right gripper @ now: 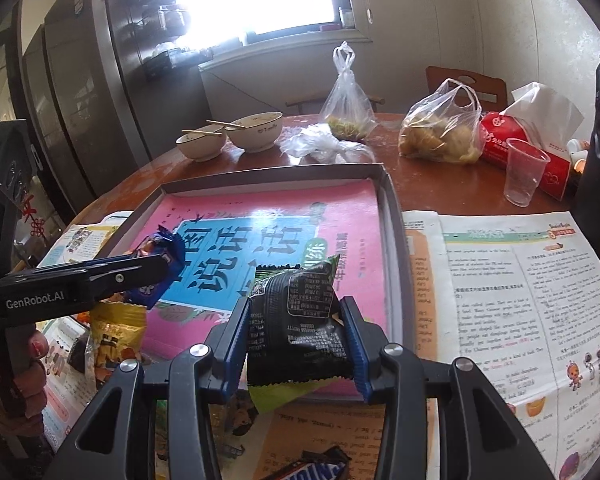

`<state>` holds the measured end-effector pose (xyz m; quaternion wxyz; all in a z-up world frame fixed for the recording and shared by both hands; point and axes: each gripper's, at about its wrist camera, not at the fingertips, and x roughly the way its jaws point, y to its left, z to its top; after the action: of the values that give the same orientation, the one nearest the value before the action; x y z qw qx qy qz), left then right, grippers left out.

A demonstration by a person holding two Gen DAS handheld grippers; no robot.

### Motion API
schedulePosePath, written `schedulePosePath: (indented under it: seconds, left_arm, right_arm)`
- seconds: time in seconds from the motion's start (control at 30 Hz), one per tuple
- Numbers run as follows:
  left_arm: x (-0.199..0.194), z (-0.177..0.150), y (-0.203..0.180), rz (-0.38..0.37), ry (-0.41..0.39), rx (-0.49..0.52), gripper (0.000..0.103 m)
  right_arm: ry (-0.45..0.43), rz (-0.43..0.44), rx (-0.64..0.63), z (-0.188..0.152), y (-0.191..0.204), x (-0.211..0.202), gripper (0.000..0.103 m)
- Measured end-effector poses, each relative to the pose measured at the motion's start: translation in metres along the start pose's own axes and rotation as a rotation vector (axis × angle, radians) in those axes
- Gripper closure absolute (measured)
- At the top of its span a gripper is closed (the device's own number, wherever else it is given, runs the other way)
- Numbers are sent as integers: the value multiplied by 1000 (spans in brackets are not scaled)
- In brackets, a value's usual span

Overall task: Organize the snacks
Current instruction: 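Carry the blue cookie pack over the tray while the right tool carries the black pouch there, then lower and release the blue cookie pack in the tray while the right tool releases the black pouch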

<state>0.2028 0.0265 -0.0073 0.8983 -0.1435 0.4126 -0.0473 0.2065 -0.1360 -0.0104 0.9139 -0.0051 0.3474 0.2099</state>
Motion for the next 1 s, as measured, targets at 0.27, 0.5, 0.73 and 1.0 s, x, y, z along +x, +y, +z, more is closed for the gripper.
schedulePosePath:
  seconds: [0.27, 0.5, 0.73, 1.0]
  left_arm:
    - [5, -2, 0, 4, 14, 4, 50]
    - [6, -4, 0, 7, 23, 5, 50]
    - [7, -4, -1, 13, 29, 10, 49]
    - [7, -5, -1, 21, 31, 8, 49]
  right_arm:
    - [-1, 22, -6, -1, 4, 3, 59]
    - [1, -17, 23, -1, -7, 5, 58]
    - [4, -15, 53, -2, -13, 7, 58]
    - [10, -32, 56, 0, -14, 5, 57]
